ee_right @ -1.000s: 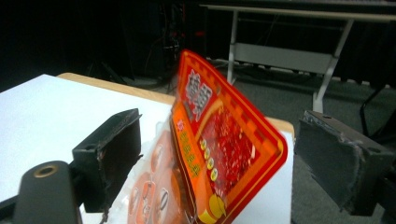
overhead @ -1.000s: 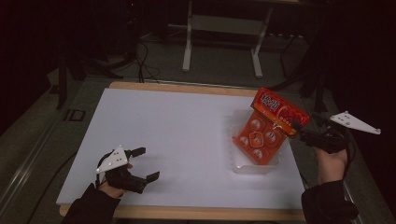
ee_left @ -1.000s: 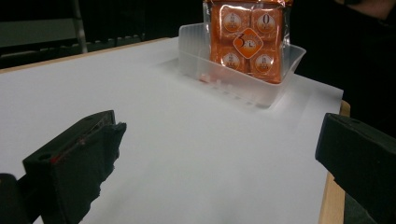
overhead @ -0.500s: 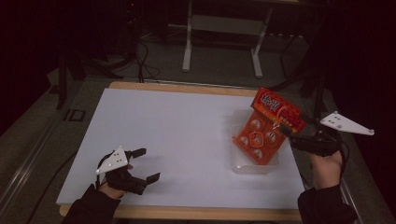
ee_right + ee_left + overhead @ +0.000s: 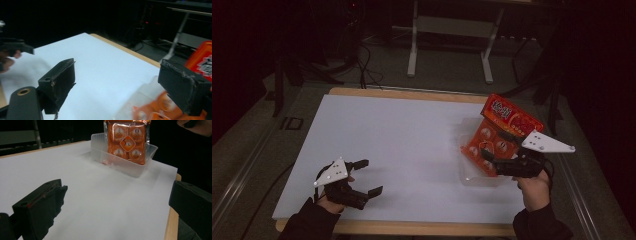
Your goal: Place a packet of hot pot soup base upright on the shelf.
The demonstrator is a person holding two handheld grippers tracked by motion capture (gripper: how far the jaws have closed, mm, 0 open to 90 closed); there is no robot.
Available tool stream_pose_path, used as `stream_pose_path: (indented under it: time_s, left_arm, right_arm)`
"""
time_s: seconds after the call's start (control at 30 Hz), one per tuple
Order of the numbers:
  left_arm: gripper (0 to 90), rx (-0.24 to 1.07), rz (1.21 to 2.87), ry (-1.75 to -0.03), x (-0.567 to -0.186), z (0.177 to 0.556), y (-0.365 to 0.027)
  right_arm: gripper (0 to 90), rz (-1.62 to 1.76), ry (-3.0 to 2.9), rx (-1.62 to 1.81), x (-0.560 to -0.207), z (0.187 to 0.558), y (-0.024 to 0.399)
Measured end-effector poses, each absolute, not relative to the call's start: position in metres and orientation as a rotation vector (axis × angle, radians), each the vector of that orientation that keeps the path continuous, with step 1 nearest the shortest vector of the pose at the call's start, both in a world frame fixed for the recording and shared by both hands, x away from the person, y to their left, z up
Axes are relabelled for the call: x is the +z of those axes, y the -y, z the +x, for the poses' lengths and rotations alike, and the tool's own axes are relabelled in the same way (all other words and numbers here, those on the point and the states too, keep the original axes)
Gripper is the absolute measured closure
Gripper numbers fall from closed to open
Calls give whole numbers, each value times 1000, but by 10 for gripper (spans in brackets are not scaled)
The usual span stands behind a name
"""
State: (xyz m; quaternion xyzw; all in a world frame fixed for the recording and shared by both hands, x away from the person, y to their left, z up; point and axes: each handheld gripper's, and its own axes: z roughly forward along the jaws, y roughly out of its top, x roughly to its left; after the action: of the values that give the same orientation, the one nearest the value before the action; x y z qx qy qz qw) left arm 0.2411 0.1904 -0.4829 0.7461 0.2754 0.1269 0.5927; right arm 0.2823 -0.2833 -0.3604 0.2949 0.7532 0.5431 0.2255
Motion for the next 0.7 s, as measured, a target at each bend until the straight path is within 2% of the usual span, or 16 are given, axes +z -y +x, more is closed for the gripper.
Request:
stream_pose_path:
  time_s: [0.7]
  left_arm:
    - [0,281,1750,-617,-485,240,-190]
  right_arm:
    - [139,733,-2219,1493,-411,274,236]
